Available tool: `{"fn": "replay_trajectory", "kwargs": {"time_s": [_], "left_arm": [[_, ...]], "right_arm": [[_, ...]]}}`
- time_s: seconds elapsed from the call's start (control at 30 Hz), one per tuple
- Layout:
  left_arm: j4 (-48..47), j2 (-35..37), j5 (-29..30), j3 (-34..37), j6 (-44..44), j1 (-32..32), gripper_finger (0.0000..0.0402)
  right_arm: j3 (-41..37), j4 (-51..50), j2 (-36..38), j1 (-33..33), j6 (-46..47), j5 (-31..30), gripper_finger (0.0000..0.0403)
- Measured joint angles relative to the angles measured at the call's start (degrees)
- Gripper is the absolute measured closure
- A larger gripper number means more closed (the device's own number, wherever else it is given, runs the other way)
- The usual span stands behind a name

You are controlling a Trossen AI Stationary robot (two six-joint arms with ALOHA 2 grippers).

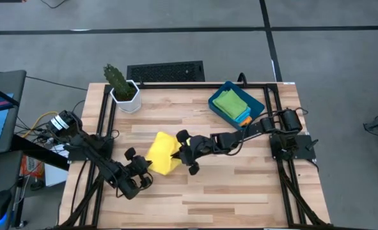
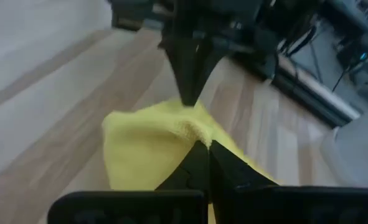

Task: Fold microfiber towels
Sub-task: Fold the yellow microfiber towel

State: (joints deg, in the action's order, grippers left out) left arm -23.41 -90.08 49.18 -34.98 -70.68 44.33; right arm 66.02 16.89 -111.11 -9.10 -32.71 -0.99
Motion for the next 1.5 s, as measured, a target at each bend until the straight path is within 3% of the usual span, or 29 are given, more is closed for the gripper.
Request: {"fn": "replay_trajectory", "kwargs": {"time_s": [0.2,0.53,0.87,0.97,1.17,1.3,1.5], "left_arm": [[3.5,0.0,-0.8,2.1,0.6,-1.1,0.0384],[25.1,0.0,-1.4,10.2,8.6,-4.0,0.0384],[33.2,-0.1,-8.9,10.3,22.2,-11.3,0.0384],[37.2,-2.6,-11.0,10.3,24.8,-13.8,0.0385],[57.7,-12.2,-16.5,9.3,35.0,-17.7,0.0399],[56.8,-12.3,-15.4,7.9,38.0,-17.9,0.0401],[47.9,-5.1,-20.4,7.7,33.8,-17.3,0.0401]], "right_arm": [[0.0,4.5,-1.9,0.7,-0.4,2.1,0.0377],[2.9,5.9,-4.6,0.7,-0.5,2.6,0.0380],[5.0,5.9,-5.3,1.0,-0.3,2.4,0.0381],[4.9,5.8,-5.4,1.0,-0.3,2.4,0.0380],[4.9,4.2,-5.4,0.9,-0.3,-0.4,0.0376],[4.9,1.5,-5.4,0.9,0.3,-0.6,0.0380],[4.9,1.8,-5.4,0.8,0.3,-0.6,0.0379]]}}
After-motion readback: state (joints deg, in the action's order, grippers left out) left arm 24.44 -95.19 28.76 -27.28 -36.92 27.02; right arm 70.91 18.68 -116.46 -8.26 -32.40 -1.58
